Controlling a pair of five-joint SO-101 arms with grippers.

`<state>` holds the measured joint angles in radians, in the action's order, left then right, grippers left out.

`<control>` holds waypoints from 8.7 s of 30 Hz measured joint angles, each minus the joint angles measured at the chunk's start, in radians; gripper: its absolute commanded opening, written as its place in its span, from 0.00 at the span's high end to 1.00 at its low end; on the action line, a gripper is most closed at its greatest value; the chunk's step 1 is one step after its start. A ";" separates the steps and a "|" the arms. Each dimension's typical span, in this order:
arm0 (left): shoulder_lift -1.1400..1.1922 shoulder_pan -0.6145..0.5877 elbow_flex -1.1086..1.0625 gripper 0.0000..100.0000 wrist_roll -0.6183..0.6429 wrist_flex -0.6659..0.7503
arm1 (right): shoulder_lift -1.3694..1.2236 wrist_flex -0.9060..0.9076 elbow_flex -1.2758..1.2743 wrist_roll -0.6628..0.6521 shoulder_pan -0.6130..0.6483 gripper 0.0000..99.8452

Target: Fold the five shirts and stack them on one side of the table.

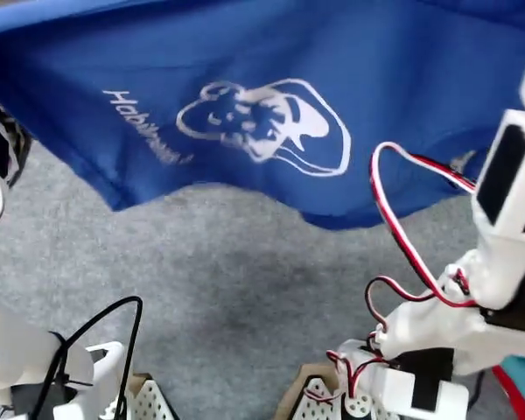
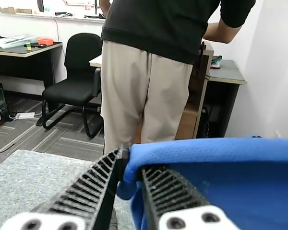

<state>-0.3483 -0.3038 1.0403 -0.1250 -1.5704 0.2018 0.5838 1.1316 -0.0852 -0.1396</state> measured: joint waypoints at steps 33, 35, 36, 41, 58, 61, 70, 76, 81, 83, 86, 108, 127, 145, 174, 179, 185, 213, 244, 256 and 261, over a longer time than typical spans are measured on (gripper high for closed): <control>0.003 0.000 -0.529 0.98 0.002 0.239 | -0.189 -0.198 -0.486 -0.015 0.049 0.99; 0.003 0.000 -0.612 0.98 0.002 0.299 | -0.233 -0.209 -0.486 -0.015 0.057 0.99; 0.003 0.000 -0.654 0.98 0.003 0.327 | -0.256 -0.212 -0.486 -0.014 0.058 0.99; 0.005 0.002 -0.853 0.98 0.003 0.496 | -0.356 -0.213 -0.489 -0.014 0.060 0.99; 0.006 0.005 -1.234 0.98 0.003 0.928 | -0.566 -0.486 -0.491 -0.028 0.061 0.99; 0.006 0.005 -1.234 0.98 0.003 0.933 | -0.568 -0.632 -0.499 -0.104 0.068 0.99; 0.006 0.005 -1.234 0.98 0.002 0.933 | -0.724 -0.873 -0.522 -0.276 0.083 0.99; 0.014 0.005 -1.240 0.98 -0.044 0.936 | -0.758 -0.804 -0.523 -0.292 0.083 0.99; 0.098 0.005 -1.240 0.98 -0.057 1.023 | -0.760 -0.601 -0.523 -0.192 0.083 0.99; 0.157 0.008 -1.240 0.98 -0.084 1.045 | -0.756 -0.494 -0.523 -0.146 0.083 0.99; 0.265 0.032 -1.238 0.98 -0.126 1.048 | -0.756 -0.381 -0.523 -0.110 0.081 0.99; 0.674 0.061 -0.499 0.98 -0.196 0.166 | -0.583 0.465 -0.259 -0.100 0.063 0.99; 0.674 0.068 -0.385 0.98 -0.238 -0.176 | -0.578 1.102 -0.249 -0.135 0.063 0.99; 0.684 0.040 -0.477 0.98 -0.138 0.061 | -0.583 0.835 -0.275 -0.075 0.063 0.99; 1.046 0.112 -0.210 0.98 0.080 1.020 | -0.956 -0.775 -0.275 -0.009 0.132 0.99; 1.152 0.112 -0.204 0.98 0.080 0.968 | -1.053 -0.776 -0.275 -0.009 0.141 0.99; 1.244 0.112 -0.204 0.98 0.080 0.827 | -1.129 -0.664 -0.275 -0.123 0.141 0.99; 1.250 0.218 0.115 0.98 -0.137 -0.169 | -1.128 0.987 0.221 -0.190 0.140 0.99; 1.252 0.083 -0.049 0.98 -0.218 -0.178 | -0.810 1.185 -0.224 -0.376 0.072 0.99; 1.252 0.083 -0.052 0.98 -0.218 -0.178 | -0.695 1.059 -0.709 -0.384 0.126 0.99; 1.252 0.083 -0.057 0.98 -0.218 -0.178 | -0.694 1.056 -0.718 -0.384 0.126 0.99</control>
<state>0.9037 -0.2209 0.9835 -0.3429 -1.7484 -0.4918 1.6395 0.4135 -0.4687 -0.0138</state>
